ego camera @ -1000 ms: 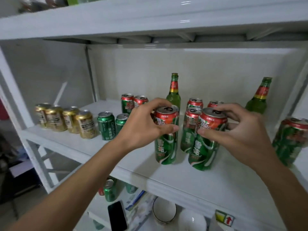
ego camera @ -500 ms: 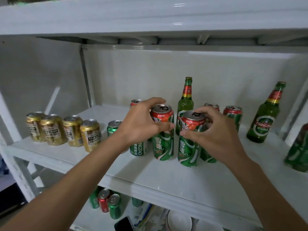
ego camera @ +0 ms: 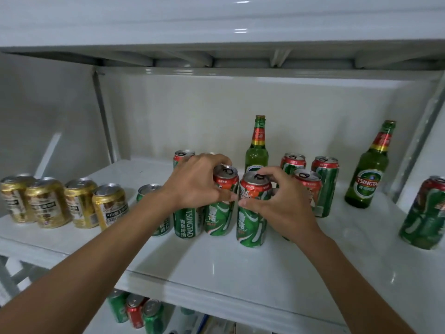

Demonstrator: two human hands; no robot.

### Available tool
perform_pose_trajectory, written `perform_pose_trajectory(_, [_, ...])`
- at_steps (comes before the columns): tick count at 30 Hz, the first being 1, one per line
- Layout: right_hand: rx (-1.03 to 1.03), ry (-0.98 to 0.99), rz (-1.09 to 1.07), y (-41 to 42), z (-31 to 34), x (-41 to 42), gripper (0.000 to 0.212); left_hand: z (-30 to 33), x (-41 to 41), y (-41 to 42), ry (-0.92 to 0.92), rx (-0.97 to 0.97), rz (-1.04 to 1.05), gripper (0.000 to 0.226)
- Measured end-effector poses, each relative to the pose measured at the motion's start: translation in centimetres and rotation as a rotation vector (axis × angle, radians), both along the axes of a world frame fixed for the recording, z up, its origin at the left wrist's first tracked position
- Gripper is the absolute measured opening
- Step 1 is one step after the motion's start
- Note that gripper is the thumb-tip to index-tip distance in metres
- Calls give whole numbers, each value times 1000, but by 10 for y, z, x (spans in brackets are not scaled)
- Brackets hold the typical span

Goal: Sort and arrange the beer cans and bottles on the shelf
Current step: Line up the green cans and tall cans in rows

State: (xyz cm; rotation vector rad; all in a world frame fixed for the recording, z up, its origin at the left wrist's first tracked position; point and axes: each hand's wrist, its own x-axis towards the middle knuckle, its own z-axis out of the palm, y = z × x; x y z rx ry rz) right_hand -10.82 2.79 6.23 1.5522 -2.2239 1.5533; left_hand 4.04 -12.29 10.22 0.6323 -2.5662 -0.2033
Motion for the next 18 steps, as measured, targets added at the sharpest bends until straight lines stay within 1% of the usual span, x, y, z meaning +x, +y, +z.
perform_pose_trajectory(1, [2,-9,-6,-3,-1,1,73,0,1,-4,-25,-46,8,77])
perform_pose_trajectory(3, [9,-1,-25,-7,-3,4,72,-3,3,-11,-67,-81,7,79])
perform_pose_trajectory(8, [27,67,-34,-11,-7,10,63,-5,6,-21,-125,-58,-34,82])
perform_pose_trajectory(10, [60,101,-3,-11,-11,10,62,-4,4,-22,-180,-57,-44,78])
perform_pose_trajectory(13, [106,111,99,-6,-16,9,63,-4,-2,-20,-258,-94,-51,71])
perform_pose_trajectory(16, [158,68,153,4,-16,7,73,-4,-3,-20,-302,-106,-60,75])
perform_pose_trajectory(18, [176,50,170,17,-13,8,81,-1,-2,-21,-355,-106,-57,87])
